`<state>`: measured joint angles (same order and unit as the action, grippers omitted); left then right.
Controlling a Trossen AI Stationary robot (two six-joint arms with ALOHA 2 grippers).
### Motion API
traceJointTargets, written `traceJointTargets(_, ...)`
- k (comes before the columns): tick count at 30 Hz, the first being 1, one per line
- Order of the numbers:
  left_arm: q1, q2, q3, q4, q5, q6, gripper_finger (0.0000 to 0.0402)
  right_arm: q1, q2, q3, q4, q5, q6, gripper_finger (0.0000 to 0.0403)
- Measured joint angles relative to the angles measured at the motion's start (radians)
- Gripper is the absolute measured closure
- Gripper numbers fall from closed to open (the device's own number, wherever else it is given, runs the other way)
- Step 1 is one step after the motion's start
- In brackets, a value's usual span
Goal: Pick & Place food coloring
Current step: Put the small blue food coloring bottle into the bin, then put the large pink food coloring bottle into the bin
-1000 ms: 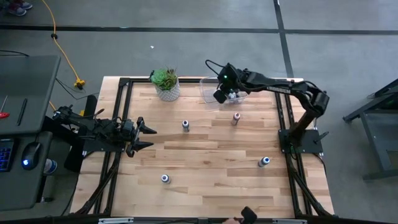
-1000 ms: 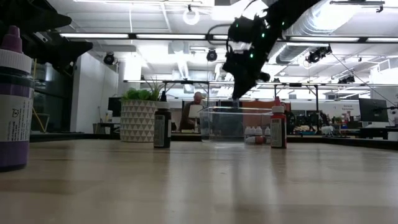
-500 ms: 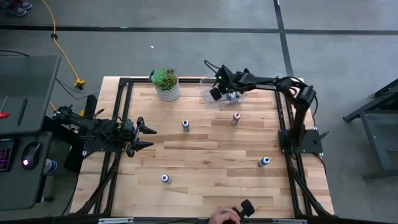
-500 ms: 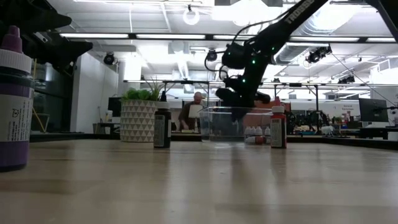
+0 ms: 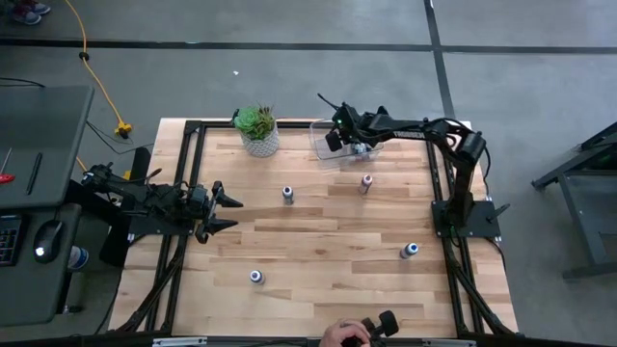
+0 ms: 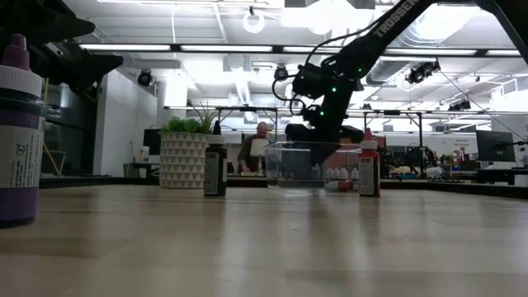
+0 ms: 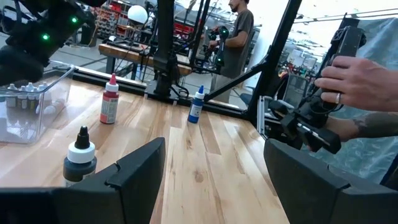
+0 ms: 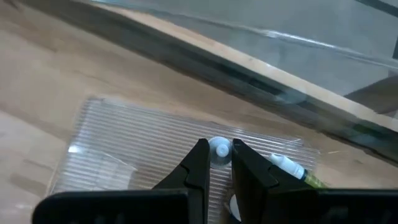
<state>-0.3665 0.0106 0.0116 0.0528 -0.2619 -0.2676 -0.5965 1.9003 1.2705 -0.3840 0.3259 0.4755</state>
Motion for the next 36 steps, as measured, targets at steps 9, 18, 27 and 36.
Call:
traceJointTargets(9,0.000,0.000,0.000,0.000,0.000,0.000,0.0130,-0.007,0.000,0.000,-0.021,-0.002,0.022,0.0363)
traceJointTargets(18,0.000,0.000,0.000,0.000,0.000,0.000,0.0130,-0.011,0.000,0.000,-0.022,-0.029,0.023,0.0333)
traceJointTargets(27,0.000,0.000,0.000,0.000,0.000,0.000,0.0130,-0.019,0.000,0.000,-0.041,-0.029,0.023,0.0303)
traceJointTargets(36,0.000,0.000,0.000,0.000,0.000,0.000,0.0130,-0.019,-0.020,0.000,-0.026,-0.064,-0.028,0.0283)
